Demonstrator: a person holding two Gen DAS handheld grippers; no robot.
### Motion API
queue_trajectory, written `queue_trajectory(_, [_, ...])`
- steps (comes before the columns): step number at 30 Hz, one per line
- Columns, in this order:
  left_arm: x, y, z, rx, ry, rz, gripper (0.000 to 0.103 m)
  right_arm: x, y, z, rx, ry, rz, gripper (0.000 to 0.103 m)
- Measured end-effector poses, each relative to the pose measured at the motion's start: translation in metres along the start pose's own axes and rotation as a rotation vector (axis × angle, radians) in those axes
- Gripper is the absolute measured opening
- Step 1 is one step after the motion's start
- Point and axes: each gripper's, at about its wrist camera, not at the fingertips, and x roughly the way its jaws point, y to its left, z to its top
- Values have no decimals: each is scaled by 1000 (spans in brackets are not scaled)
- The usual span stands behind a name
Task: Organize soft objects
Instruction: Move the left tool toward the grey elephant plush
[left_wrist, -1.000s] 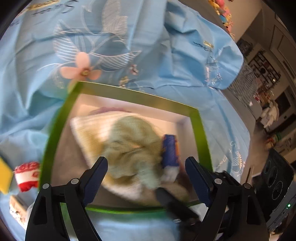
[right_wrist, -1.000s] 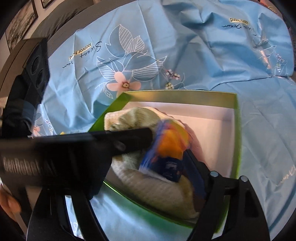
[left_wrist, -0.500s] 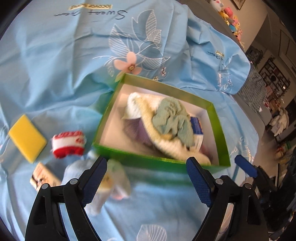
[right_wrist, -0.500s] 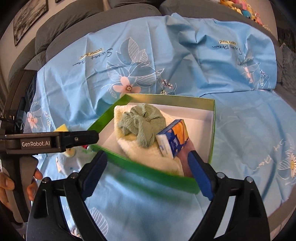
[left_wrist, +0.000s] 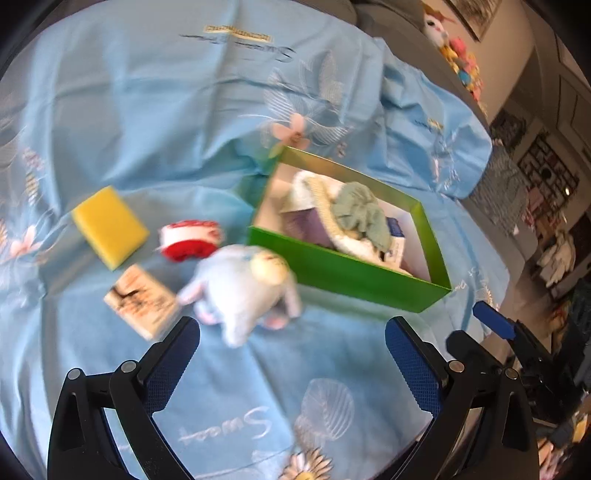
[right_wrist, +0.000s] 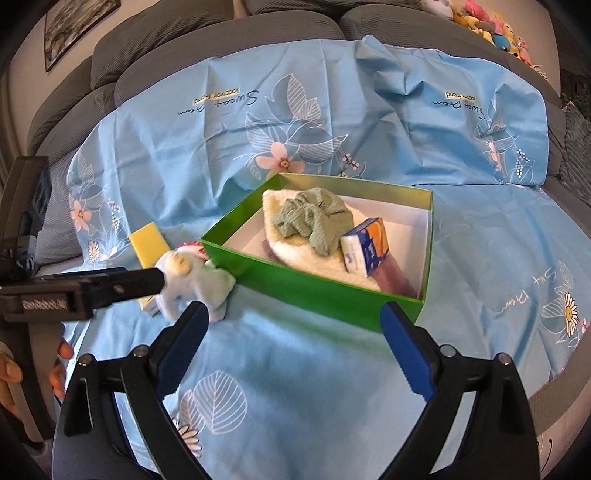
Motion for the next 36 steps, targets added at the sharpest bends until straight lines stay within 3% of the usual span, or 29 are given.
queue_trajectory(7, [-22, 62, -30, -138, 2, 26, 100, 2, 13, -20, 3, 37, 80, 95])
queue_trajectory(14, [-10, 87, -54, -221, 50, -4, 101, 18, 38, -38, -19, 80, 156, 95])
queue_trajectory(24, [7, 81, -44, -144, -12, -51, 101, 51, 76, -53, -138, 77, 206, 95])
queue_trajectory(29, [23, 72, -20, -93, -58, -84, 101, 72, 90, -44, -182, 64, 215, 95])
queue_trajectory(36, [56, 58, 9, 0, -56, -87, 101, 98, 99, -21, -217, 52, 205, 95])
